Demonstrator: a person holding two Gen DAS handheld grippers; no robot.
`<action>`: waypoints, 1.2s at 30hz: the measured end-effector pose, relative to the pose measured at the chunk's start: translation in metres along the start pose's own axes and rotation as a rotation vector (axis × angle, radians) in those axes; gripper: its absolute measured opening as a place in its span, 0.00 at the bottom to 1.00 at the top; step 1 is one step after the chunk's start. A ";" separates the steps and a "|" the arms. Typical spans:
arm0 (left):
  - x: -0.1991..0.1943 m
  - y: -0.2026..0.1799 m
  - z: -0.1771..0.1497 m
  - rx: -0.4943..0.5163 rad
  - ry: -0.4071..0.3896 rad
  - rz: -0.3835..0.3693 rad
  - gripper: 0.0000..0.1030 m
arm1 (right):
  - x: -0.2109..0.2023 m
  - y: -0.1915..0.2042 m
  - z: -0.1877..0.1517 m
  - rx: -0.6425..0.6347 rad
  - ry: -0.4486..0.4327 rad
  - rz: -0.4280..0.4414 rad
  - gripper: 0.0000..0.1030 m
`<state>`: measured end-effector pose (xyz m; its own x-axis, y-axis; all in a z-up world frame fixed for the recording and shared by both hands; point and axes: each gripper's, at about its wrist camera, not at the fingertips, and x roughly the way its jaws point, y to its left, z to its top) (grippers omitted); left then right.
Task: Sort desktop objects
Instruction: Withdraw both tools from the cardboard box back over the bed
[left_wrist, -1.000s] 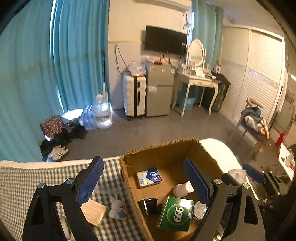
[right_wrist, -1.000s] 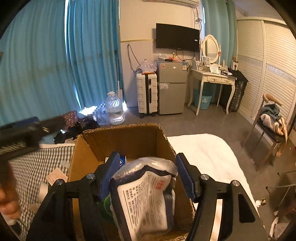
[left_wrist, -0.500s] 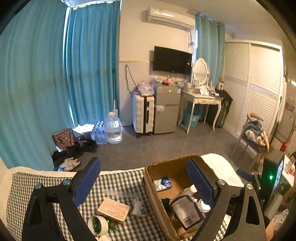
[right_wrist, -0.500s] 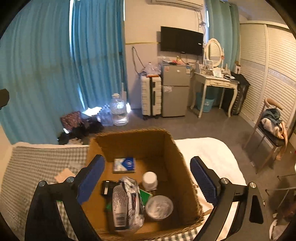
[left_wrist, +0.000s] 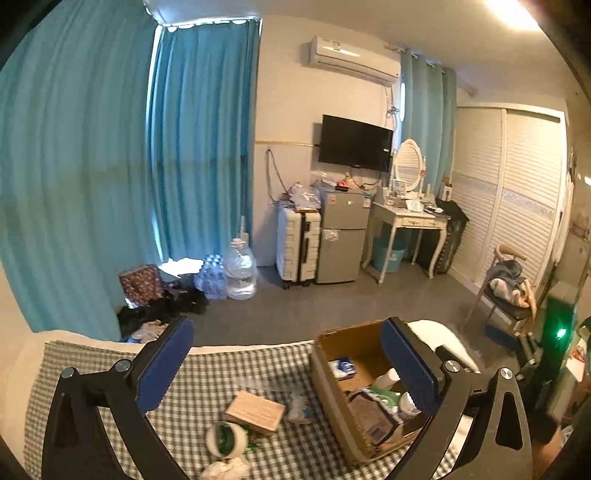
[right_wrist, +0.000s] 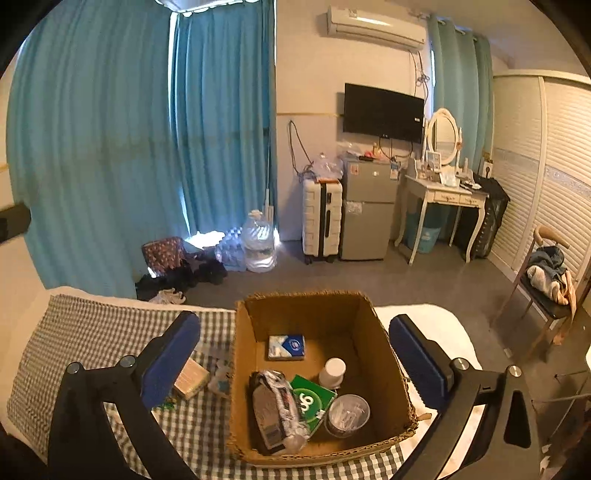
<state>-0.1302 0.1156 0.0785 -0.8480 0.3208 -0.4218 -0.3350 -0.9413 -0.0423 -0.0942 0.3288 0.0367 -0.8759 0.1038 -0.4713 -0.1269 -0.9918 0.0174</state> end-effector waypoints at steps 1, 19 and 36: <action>-0.005 0.004 0.001 0.007 -0.007 0.018 1.00 | -0.006 0.003 0.003 0.011 -0.012 0.018 1.00; -0.064 0.094 -0.014 -0.025 -0.099 0.230 1.00 | -0.033 0.088 0.008 -0.039 -0.026 0.160 1.00; -0.014 0.135 -0.070 -0.073 -0.023 0.306 1.00 | 0.008 0.139 -0.034 -0.048 -0.049 0.201 0.97</action>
<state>-0.1353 -0.0235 0.0156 -0.9144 0.0227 -0.4041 -0.0327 -0.9993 0.0181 -0.1033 0.1896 0.0054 -0.9031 -0.0944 -0.4189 0.0743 -0.9952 0.0640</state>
